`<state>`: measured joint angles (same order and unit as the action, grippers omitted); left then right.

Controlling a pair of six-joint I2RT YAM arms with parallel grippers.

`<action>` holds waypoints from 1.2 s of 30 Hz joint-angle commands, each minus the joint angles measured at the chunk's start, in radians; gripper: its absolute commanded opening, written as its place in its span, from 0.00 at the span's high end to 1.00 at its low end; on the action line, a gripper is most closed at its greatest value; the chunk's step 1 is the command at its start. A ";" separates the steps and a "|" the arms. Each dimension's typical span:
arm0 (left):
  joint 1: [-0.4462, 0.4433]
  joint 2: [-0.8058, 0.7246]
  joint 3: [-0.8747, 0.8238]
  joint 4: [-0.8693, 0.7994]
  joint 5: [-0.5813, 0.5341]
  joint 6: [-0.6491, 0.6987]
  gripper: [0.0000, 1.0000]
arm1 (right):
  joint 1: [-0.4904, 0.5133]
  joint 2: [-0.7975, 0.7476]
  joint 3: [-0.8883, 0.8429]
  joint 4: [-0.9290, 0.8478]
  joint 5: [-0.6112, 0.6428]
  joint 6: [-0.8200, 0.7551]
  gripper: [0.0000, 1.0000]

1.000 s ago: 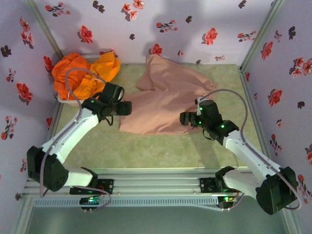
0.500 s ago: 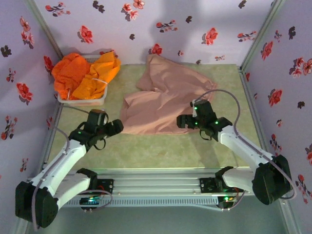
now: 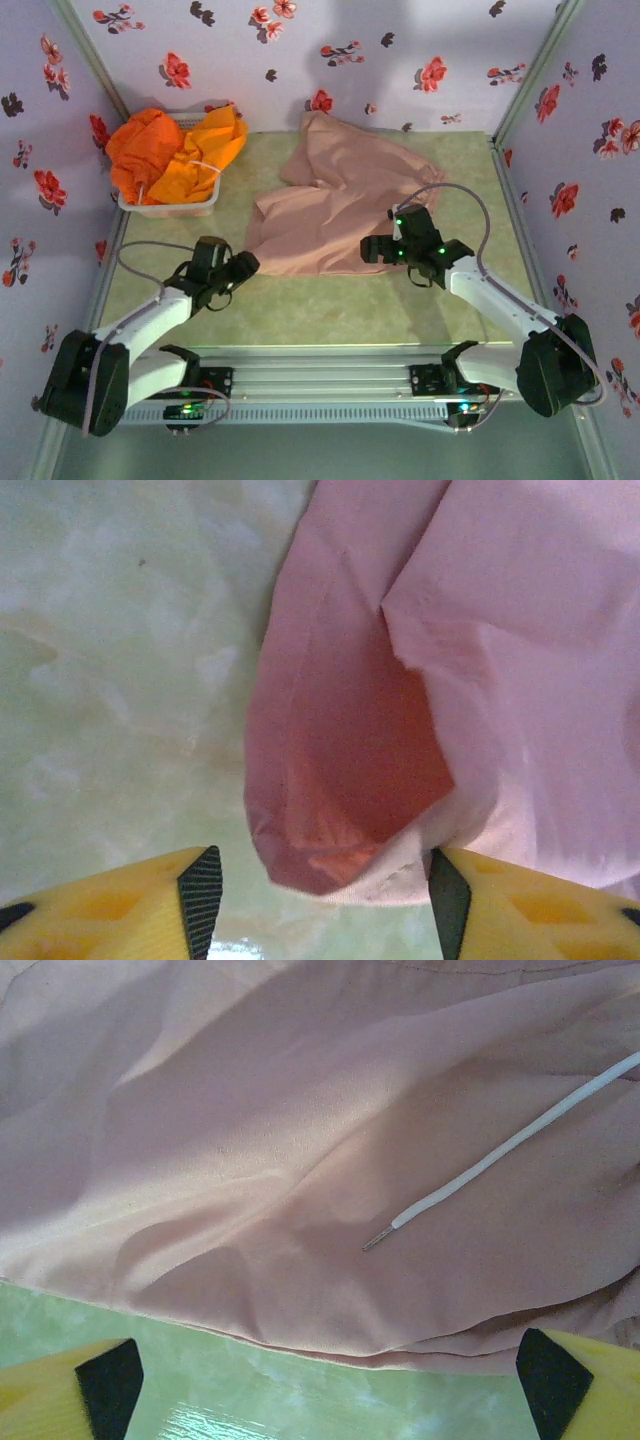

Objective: Fold and stack the shorts

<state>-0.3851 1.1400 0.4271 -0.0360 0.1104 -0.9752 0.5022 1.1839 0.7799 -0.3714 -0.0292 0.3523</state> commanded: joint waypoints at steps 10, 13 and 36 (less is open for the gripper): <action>0.008 0.206 0.045 0.192 0.005 -0.028 0.58 | 0.006 -0.010 0.042 -0.016 0.033 0.016 0.02; 0.008 0.228 0.054 0.203 0.005 -0.025 0.69 | 0.006 -0.012 0.037 -0.024 0.059 0.021 0.02; 0.010 0.032 0.035 0.064 -0.045 0.050 1.00 | -0.398 0.136 -0.084 0.070 0.034 0.453 0.21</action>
<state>-0.3847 1.1664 0.4732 0.0364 0.0868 -0.9569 0.1162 1.2758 0.6544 -0.3294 -0.0021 0.7658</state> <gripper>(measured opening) 0.056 0.799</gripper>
